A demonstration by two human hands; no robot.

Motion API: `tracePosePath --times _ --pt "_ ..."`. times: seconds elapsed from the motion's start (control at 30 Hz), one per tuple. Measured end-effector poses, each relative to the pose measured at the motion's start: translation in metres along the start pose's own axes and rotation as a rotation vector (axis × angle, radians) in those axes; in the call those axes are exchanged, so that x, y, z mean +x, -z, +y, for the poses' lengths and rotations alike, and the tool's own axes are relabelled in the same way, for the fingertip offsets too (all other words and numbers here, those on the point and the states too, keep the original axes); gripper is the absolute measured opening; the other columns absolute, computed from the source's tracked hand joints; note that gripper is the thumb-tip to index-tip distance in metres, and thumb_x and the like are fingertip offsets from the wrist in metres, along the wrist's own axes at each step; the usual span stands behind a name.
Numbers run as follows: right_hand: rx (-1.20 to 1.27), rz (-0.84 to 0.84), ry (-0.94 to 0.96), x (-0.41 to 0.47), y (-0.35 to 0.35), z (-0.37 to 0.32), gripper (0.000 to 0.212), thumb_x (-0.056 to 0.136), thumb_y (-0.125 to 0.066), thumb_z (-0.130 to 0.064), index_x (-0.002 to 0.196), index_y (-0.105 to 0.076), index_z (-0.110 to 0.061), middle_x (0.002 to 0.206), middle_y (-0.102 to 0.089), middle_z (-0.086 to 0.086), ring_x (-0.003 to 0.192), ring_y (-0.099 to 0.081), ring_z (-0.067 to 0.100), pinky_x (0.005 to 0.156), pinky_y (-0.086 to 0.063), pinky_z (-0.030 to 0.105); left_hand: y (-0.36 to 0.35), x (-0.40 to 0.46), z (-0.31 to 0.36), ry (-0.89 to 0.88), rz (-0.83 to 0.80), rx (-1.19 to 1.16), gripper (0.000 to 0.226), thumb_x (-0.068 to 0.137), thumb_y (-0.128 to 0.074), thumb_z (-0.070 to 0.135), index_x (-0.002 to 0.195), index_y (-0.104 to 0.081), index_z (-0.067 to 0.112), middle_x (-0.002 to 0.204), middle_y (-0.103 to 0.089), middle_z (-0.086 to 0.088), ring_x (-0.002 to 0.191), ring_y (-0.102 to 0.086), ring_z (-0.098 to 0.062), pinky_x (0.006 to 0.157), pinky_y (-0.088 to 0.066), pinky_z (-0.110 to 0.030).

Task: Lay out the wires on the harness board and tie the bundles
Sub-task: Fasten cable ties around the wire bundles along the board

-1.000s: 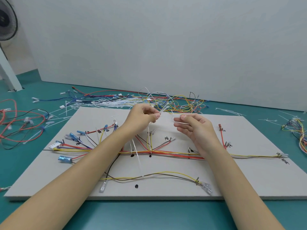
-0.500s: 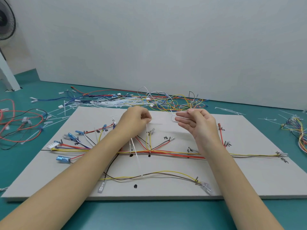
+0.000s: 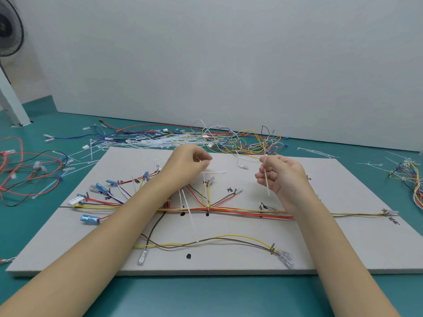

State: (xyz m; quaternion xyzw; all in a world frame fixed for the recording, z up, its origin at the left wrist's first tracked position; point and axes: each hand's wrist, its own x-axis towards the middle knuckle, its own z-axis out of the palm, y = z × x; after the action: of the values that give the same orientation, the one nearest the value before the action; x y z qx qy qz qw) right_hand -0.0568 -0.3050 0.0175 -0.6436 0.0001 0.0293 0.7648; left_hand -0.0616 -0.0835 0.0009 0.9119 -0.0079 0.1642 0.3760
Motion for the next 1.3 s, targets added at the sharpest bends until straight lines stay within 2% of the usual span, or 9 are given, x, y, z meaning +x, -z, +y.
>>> tracePosePath --times 0.17,0.27,0.4,0.53,0.63,0.8,0.9,1.03,1.3 --pt "-0.243 -0.011 -0.015 0.002 0.001 0.003 0.014 0.091 -0.049 -0.004 0.085 -0.058 -0.013 0.067 -0.053 0.003 0.037 -0.036 0.008 0.036 -0.024 0.016 0.033 -0.007 0.018 -0.098 0.074 0.021 0.009 0.088 -0.064 0.019 0.092 -0.072 0.024 0.082 -0.066 0.013 0.076 -0.059 -0.003 0.069 -0.042 -0.018" --pt "-0.534 0.0 0.068 0.004 -0.002 0.01 0.013 0.09 -0.053 -0.017 0.08 -0.06 -0.019 0.062 -0.051 -0.004 0.046 -0.039 0.007 0.048 -0.03 0.022 0.045 -0.02 0.031 -0.192 0.056 -0.035 0.015 0.087 -0.067 0.037 0.076 -0.072 0.028 0.077 -0.068 0.013 0.078 -0.059 0.002 0.064 -0.035 -0.003" --pt "-0.917 -0.024 0.139 0.002 -0.004 0.02 0.015 0.076 -0.065 -0.042 0.072 -0.065 -0.028 0.052 -0.054 -0.016 0.062 -0.052 0.011 0.06 -0.036 0.028 0.03 -0.044 0.03 -0.175 -0.144 -0.118 0.036 0.087 -0.058 0.051 0.071 -0.072 0.022 0.066 -0.066 0.008 0.062 -0.056 0.0 0.058 -0.039 -0.013" --pt "-1.13 -0.091 0.173 -0.004 -0.008 0.023 0.022 0.068 -0.066 -0.059 0.072 -0.068 -0.037 0.063 -0.062 -0.017 0.073 -0.059 0.008 0.06 -0.036 0.026 0.017 -0.053 0.017 -0.103 -0.233 0.063 0.031 0.072 -0.075 0.058 0.069 -0.071 0.027 0.065 -0.066 0.008 0.058 -0.057 -0.002 0.056 -0.044 -0.02" --pt "-1.176 -0.136 0.207 -0.005 -0.009 0.024 0.02 0.069 -0.068 -0.059 0.074 -0.069 -0.039 0.073 -0.066 -0.018 0.078 -0.06 0.007 0.062 -0.038 0.025 0.021 -0.05 0.015 -0.076 -0.331 0.069 0.02 0.068 -0.082 0.046 0.069 -0.073 0.029 0.066 -0.069 0.008 0.062 -0.062 -0.002 0.06 -0.051 -0.025" --pt "-1.188 -0.193 0.273 -0.002 -0.008 0.027 0.015 0.078 -0.068 -0.049 0.078 -0.07 -0.034 0.086 -0.069 -0.017 0.089 -0.061 0.01 0.073 -0.045 0.028 0.026 -0.053 0.018 -0.018 -0.472 -0.024 0.013 0.07 -0.085 0.029 0.068 -0.074 0.022 0.064 -0.071 0.007 0.056 -0.061 -0.001 0.05 -0.043 -0.013" --pt "-1.162 -0.269 0.276 0.001 -0.005 0.027 0.015 0.081 -0.069 -0.045 0.078 -0.068 -0.031 0.089 -0.069 -0.016 0.092 -0.061 0.01 0.083 -0.048 0.033 0.025 -0.055 0.025 -0.016 -0.434 0.084 0.013 0.07 -0.085 0.031 0.068 -0.074 0.024 0.062 -0.07 0.014 0.058 -0.062 0.001 0.054 -0.044 -0.018" --pt "-1.169 -0.29 0.335 0.001 -0.006 0.03 0.018 0.085 -0.066 -0.042 0.075 -0.061 -0.028 0.087 -0.066 -0.013 0.082 -0.055 0.012 0.072 -0.042 0.03 0.021 -0.062 0.033 -0.03 -0.293 0.309 0.016 0.066 -0.084 0.041 0.065 -0.072 0.03 0.057 -0.063 0.021 0.063 -0.056 0.003 0.057 -0.032 -0.023" --pt "-1.097 -0.313 0.435 -0.003 -0.008 0.037 0.014 0.089 -0.064 -0.027 0.078 -0.06 -0.019 0.083 -0.062 -0.01 0.072 -0.049 0.009 0.072 -0.044 0.034 0.013 -0.074 0.03 -0.003 -0.214 0.234 0.02 0.068 -0.085 0.036 0.062 -0.067 0.031 0.068 -0.063 0.013 0.078 -0.058 -0.009 0.07 -0.046 -0.03"
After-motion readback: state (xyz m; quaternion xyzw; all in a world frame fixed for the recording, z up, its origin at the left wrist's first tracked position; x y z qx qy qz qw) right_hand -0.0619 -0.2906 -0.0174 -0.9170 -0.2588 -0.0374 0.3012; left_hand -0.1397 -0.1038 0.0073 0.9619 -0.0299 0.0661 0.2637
